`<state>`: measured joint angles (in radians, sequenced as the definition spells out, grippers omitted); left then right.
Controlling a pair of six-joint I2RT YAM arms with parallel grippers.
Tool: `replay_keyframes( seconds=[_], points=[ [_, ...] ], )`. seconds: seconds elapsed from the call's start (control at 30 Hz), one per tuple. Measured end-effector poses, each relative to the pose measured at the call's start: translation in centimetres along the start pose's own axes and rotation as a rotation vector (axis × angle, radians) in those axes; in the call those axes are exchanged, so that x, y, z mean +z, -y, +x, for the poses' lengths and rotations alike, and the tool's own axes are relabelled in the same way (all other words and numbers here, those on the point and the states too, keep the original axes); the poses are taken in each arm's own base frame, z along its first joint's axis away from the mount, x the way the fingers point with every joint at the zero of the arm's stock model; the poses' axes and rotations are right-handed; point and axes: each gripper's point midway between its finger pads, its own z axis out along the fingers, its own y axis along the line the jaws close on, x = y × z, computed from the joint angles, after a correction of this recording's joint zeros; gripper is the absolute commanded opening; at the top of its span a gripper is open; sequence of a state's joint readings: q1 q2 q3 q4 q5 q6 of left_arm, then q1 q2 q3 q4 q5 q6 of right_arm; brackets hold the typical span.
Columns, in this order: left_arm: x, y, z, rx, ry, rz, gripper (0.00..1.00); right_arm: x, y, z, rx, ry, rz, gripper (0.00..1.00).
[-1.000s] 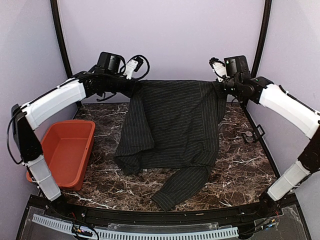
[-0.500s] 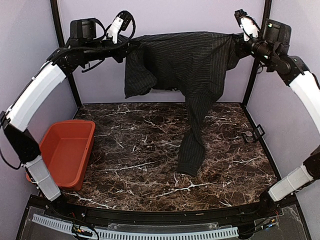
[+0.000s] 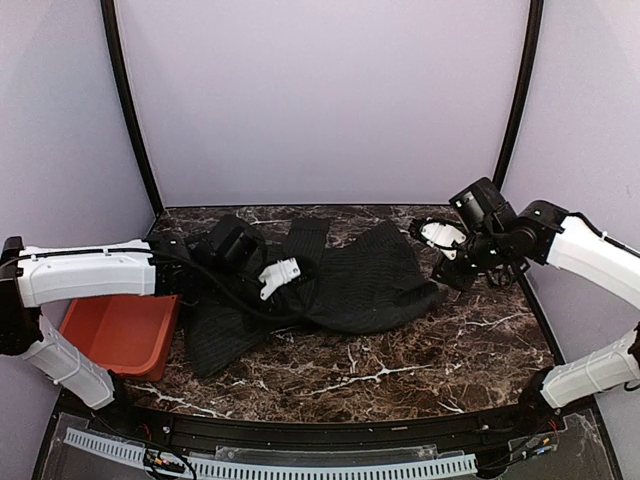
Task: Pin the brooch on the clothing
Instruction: Flatten out the crumpled clothing at the center of the board.
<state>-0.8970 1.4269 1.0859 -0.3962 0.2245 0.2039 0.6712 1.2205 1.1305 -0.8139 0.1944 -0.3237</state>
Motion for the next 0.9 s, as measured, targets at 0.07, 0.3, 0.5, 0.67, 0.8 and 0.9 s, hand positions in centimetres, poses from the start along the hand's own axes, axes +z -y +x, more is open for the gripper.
replay_keyframes(
  seconds=[0.07, 0.3, 0.5, 0.67, 0.8, 0.9],
  points=[
    [0.8, 2.3, 1.9, 0.002, -0.068, 0.051, 0.61, -0.4, -0.8, 0.6, -0.015, -0.023, -0.016, 0.69],
    [-3.6, 3.8, -1.7, 0.029, 0.098, 0.080, 0.99, -2.3, 0.3, -1.2, 0.014, 0.044, 0.018, 0.92],
    [-6.9, 1.1, -5.8, -0.010, 0.210, -0.039, 0.99, -0.2, 0.9, -4.9, 0.070, 0.072, 0.013, 0.94],
    [-6.6, -5.4, -3.8, -0.209, 0.167, -0.225, 0.99, 6.3, -0.2, -10.2, 0.207, 0.069, -0.076, 0.93],
    [-6.7, -9.0, 0.3, -0.362, 0.124, -0.340, 0.99, 11.9, -1.5, -14.2, 0.318, 0.070, -0.158, 0.90],
    [-6.8, -9.7, 2.4, -0.418, 0.103, -0.385, 0.99, 15.4, -2.3, -16.9, 0.373, 0.082, -0.212, 0.86]
  ],
)
